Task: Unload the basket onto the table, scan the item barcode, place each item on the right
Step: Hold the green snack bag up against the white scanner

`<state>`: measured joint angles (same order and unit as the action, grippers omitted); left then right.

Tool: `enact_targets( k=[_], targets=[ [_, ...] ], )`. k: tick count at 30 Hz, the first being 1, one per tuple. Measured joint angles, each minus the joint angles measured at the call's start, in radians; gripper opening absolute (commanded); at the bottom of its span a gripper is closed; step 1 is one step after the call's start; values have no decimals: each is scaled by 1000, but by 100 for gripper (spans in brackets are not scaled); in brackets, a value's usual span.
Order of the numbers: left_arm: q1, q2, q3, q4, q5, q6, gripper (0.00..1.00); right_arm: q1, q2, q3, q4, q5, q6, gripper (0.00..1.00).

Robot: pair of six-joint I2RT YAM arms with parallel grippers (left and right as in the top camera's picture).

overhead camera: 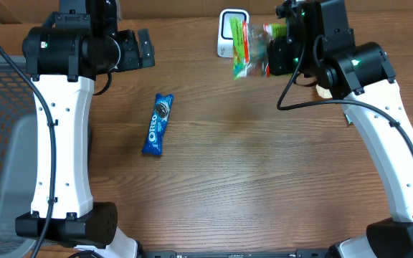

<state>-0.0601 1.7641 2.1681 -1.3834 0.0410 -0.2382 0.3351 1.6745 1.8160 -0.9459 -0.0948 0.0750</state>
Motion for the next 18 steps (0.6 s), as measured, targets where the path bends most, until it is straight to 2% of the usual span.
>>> enact_targets(
  k=[6,10,13,15,18],
  targets=[
    [0,0,0,0,0,0,100,28,1,0,175,159,-51,4],
    [0,0,0,-1,0,0,100,66,40,1,367,306,-118,4],
    [0,0,0,0,0,0,100,81,123,5,504,419,-184,4],
    [0,0,0,-1,0,0,100,87,241,3,668,558,-270,4],
    [0,0,0,0,1,0,100,89,356,2,877,666,-388,4]
  ],
)
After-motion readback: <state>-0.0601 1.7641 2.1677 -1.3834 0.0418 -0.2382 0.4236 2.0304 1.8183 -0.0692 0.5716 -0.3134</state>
